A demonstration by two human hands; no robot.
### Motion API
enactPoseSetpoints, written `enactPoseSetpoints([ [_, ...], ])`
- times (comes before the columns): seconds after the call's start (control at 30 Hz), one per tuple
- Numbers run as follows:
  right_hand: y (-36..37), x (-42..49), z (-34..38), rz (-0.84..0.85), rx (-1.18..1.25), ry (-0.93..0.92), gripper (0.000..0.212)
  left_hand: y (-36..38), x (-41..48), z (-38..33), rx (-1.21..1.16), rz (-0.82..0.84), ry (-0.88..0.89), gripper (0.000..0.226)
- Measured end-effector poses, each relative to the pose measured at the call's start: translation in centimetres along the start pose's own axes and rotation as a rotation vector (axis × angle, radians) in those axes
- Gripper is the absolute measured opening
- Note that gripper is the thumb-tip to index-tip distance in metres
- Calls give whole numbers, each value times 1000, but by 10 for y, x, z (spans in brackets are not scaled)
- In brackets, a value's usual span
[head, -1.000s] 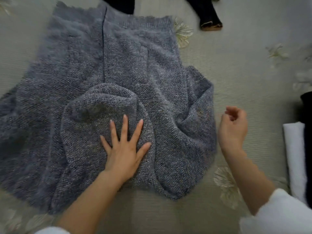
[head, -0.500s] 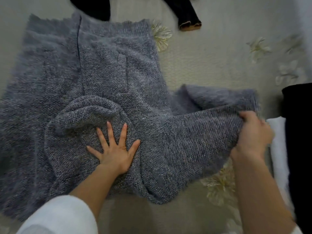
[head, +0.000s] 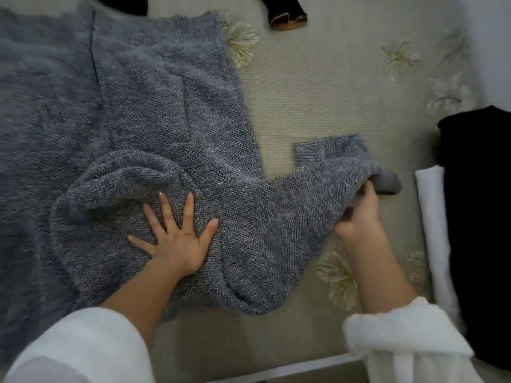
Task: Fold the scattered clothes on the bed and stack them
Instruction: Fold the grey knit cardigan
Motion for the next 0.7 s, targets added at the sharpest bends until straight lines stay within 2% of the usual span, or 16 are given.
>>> enactPoseSetpoints([
  [0.1, 14, -4, 5, 156, 60, -28, 45, -1, -1, -1, 5, 1, 7, 73],
  [0.2, 17, -4, 13, 186, 46, -51, 39, -2, -2, 0, 7, 3, 6, 73],
  [0.27, 15, -9, 25, 114, 33, -98, 31, -3, -3, -1, 16, 5, 11, 73],
  [0.33, 3, -14, 36, -73, 59, -237, 25, -3, -5, -2, 18, 9, 13, 73],
  [0.4, -11, -28, 48, -363, 116, -473, 14, -3, -5, -2, 21, 10, 15, 74],
  [0.43, -12, -33, 52, -469, 115, -607, 20, -4, -5, -2, 21, 14, 14, 75],
  [0.5, 4, -48, 54, -523, 78, -874, 27, -4, -5, -1, 11, 17, 13, 75],
  [0.57, 35, -70, 44, -467, -46, -1178, 27, -4, -4, 0, 0, 12, 22, 74],
  [0.63, 76, -92, 19, -276, -270, -1425, 20, -2, -3, 2, -13, 2, 28, 73],
  [0.7, 117, -117, -19, 64, -778, -1425, 13, -2, -1, 2, -20, -16, 25, 71],
])
Point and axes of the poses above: each hand's wrist, its own x-axis towards the middle knuckle, its own y-axis out of the palm, z = x × y, the point moved 1 cm from there along x, towards the middle knuckle
